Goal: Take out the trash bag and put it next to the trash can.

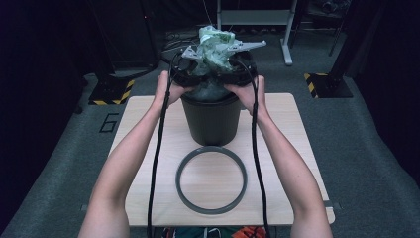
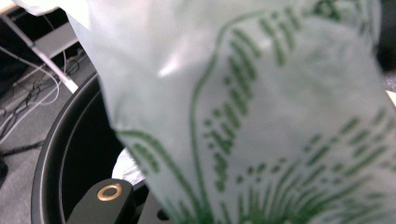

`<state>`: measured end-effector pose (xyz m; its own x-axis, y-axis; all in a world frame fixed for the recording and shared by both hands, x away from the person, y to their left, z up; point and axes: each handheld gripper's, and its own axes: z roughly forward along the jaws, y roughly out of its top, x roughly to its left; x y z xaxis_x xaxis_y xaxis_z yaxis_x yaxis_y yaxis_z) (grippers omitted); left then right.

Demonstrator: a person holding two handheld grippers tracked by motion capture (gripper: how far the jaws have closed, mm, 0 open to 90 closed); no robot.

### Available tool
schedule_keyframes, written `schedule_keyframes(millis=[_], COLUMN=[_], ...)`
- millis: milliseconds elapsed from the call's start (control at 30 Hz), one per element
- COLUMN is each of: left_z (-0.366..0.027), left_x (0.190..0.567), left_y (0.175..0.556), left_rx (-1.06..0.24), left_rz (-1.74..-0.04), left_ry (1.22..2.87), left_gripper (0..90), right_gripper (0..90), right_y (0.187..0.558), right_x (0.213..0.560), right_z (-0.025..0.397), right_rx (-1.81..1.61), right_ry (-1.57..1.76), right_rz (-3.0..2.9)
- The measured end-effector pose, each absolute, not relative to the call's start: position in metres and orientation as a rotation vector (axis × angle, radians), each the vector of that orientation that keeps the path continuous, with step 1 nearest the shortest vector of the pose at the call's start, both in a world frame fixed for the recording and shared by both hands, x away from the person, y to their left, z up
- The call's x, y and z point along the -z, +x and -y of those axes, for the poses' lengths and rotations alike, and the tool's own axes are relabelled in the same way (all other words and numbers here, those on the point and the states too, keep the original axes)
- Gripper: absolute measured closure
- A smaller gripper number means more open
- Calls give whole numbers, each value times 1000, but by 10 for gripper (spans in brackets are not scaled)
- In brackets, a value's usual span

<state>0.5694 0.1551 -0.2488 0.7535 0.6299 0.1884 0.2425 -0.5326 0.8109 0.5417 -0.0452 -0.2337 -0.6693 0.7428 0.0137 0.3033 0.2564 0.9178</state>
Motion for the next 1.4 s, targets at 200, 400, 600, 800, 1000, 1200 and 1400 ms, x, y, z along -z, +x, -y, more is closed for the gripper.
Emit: schedule_keyframes(millis=[200,400,600,800,1000,1200,1400], left_z=[-161,-172,-181,-189,-202,-218,-230], left_x=[248,242,238,234,231,231,233], left_y=[570,567,563,557,555,553,552], left_rx=[-608,-614,-617,-626,-642,-656,-658], left_rz=[-707,-723,-743,-741,-754,-778,-795], left_ry=[2091,2029,1976,1922,1875,1833,1796], left_gripper=[822,822,822,822,821,821,821], right_gripper=[211,133,85,75,71,66,63], right_y=[537,526,509,490,476,469,465], right_x=[237,247,264,288,331,393,442], right_z=[51,73,105,139,163,178,189], right_rx=[-1318,-1322,-1330,-1307,-1275,-1143,-1096], right_ry=[1018,1043,1075,1123,1193,1277,1375], right_rz=[-2128,-2113,-2067,-2014,-2009,-2025,-2023])
